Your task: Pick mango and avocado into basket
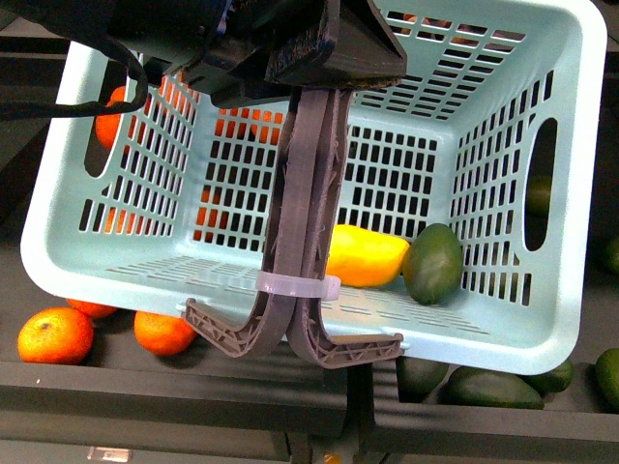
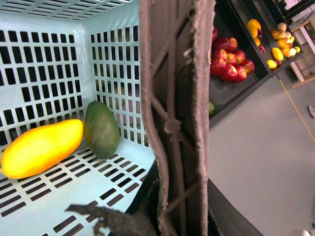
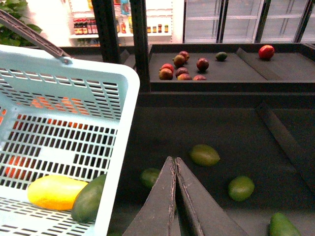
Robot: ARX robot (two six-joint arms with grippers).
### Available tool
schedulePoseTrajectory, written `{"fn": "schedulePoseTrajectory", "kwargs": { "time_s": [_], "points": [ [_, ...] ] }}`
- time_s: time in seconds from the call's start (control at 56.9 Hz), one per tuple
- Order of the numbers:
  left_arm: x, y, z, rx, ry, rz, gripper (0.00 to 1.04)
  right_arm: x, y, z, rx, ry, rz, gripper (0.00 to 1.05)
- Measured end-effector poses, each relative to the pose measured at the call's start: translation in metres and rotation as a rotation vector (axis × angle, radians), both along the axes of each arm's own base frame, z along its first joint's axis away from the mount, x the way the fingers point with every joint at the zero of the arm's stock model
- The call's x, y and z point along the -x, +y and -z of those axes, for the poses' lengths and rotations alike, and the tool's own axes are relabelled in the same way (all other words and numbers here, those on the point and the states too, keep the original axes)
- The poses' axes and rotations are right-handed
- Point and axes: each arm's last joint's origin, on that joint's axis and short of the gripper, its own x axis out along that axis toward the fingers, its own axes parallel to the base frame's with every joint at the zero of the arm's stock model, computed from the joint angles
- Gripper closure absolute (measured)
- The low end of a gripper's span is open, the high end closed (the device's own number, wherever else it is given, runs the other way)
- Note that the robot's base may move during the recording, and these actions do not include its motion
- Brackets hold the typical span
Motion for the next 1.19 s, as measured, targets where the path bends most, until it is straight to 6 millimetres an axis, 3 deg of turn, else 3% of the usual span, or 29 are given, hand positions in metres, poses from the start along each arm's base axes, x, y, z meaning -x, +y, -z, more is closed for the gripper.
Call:
{"fn": "schedulePoseTrajectory", "kwargs": {
  "time_s": [0.299, 0.457, 1.194],
  "points": [
    [0.0, 0.0, 0.0, 0.0, 0.0, -0.001, 0.98, 0.0, 0.0, 0.0, 0.0, 0.0, 0.0, 0.41],
    [0.0012, -0.002, 0.0, 0.0, -0.001, 0.009, 0.98, 0.0, -0.0001, 0.0001, -0.001, 0.001, 0.002, 0.07],
    [-0.0002, -0.0002, 0.0006, 0.0, 0.001, 0.005, 0.98, 0.0001, 0.0, 0.0003, 0.0, 0.001, 0.0, 0.09]
  ]
}}
